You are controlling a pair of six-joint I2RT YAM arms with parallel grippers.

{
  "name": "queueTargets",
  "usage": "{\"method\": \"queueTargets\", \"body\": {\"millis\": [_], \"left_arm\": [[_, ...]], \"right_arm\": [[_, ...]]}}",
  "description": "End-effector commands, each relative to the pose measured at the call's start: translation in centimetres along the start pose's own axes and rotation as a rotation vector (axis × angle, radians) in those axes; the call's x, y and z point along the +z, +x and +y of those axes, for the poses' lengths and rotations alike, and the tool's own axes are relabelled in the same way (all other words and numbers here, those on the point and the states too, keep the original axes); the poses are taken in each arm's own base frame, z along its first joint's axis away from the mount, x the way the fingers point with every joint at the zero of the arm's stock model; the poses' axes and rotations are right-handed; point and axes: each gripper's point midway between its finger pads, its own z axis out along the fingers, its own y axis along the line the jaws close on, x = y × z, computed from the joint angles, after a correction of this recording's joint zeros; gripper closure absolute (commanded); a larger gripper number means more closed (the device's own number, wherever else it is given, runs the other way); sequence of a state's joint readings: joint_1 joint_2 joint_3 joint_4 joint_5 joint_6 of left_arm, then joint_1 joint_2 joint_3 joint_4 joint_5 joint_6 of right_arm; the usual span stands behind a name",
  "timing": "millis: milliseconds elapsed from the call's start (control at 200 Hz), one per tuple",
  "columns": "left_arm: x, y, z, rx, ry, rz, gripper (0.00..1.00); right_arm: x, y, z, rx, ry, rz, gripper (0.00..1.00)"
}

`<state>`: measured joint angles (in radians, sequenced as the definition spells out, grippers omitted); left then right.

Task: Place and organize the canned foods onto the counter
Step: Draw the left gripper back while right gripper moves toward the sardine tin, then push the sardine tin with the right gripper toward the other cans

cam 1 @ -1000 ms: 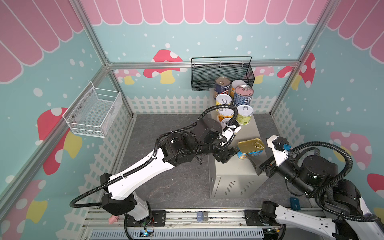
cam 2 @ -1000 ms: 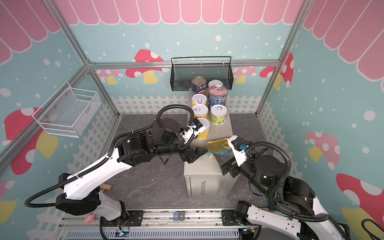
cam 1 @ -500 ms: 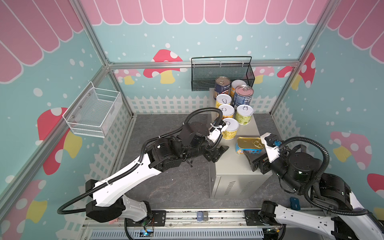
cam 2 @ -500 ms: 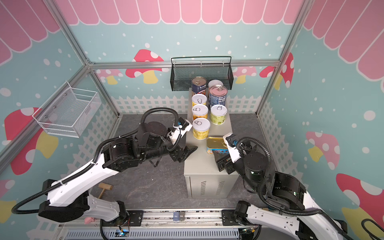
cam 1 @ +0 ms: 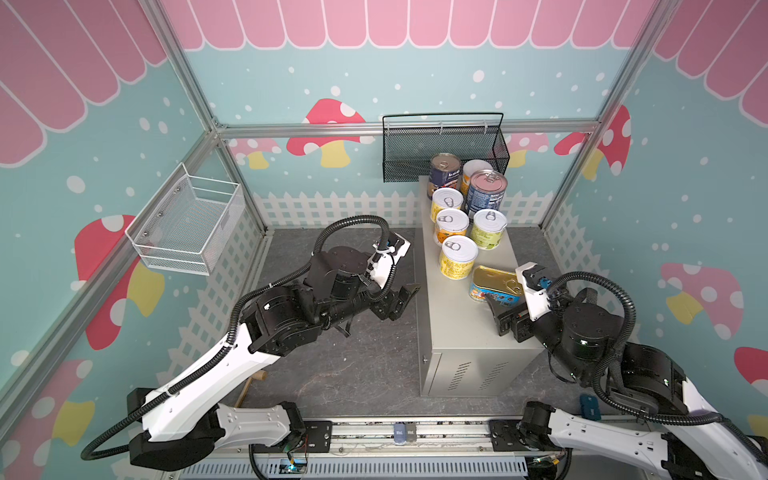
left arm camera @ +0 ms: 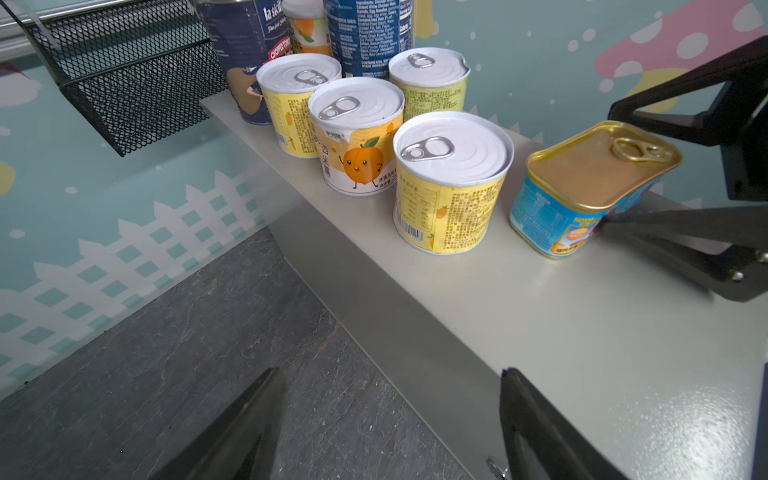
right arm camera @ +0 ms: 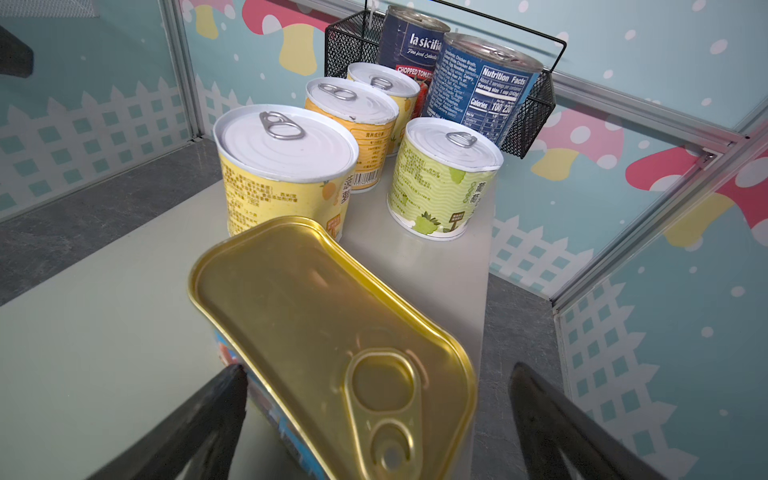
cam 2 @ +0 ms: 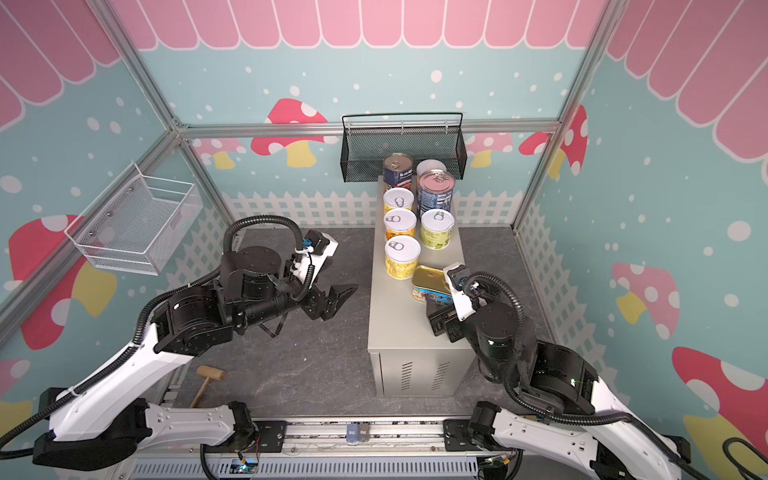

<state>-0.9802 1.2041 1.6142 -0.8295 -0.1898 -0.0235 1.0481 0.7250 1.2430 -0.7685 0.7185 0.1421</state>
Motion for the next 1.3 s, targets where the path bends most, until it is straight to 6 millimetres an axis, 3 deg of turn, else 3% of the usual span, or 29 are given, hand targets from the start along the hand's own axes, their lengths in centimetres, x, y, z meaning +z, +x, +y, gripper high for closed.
{"method": "queueTargets", "body": {"millis": [0,485,846,1296], "left_arm": [[-0.6,0.4,0.8,-0.011,-0.021,0.0,0.19],[-0.9,0.7,1.1,-0.02,-0.015,-0.001,0.19],[-0.7,0.8,0.8,-0.028,0.002,0.004,0.19],[-0.7,1.0,0.7,-0.024,0.006,0.003,0.19]], "right_arm": [[0.3,-0.1,-0.7,0.02,0.059,-0.007,0.01],[-0.2,0.5,-2.5,0.073,0.145,0.004,0.01],[-0.9,2.7,-3.9,0.159,0.216,0.103,0.01],[-1.0,1.8,-4.4,0.168,0.247,0.09,0.01]]}}
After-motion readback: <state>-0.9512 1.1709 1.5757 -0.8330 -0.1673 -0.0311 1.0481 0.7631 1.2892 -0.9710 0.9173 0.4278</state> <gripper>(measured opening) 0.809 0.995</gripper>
